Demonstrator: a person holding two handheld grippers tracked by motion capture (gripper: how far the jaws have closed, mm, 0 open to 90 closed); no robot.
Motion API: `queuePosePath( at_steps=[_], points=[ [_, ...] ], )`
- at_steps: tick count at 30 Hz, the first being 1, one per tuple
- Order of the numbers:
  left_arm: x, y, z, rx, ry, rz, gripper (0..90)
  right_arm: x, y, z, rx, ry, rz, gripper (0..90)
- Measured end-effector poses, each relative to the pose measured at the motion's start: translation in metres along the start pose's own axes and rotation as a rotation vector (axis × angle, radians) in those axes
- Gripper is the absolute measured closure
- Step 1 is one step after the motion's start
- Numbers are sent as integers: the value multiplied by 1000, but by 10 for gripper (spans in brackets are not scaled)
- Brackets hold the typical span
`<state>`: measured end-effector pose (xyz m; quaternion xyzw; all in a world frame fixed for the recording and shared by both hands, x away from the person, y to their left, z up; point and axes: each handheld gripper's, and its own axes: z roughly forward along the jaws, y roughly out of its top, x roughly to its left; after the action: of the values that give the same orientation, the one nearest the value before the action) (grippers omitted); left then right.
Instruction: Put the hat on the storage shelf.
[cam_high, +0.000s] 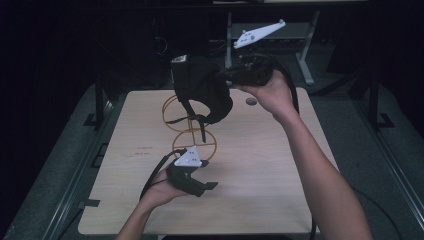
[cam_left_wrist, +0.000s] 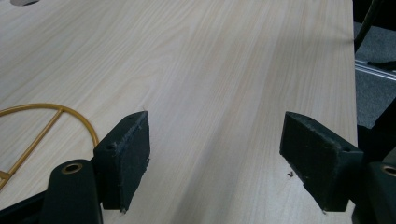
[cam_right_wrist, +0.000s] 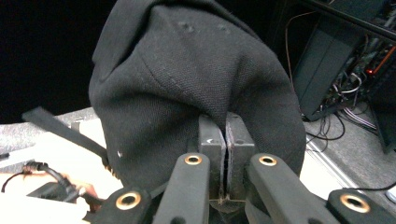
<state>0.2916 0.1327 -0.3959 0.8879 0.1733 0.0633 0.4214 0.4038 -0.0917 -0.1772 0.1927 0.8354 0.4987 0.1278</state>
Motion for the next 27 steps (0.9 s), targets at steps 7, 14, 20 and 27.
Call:
queuePosePath(
  at_steps=[7,14,20,27],
  points=[
    [-3,-1,4,28,-9,21,242,-1,20,27,40,14,-1,882],
    [-4,0,4,23,-12,24,242,3,26,53,60,25,9,880],
    [-6,-1,6,25,-17,30,243,8,31,73,61,28,28,868],
    [-7,-2,7,32,-20,36,243,10,28,88,77,40,57,523]
  ],
)
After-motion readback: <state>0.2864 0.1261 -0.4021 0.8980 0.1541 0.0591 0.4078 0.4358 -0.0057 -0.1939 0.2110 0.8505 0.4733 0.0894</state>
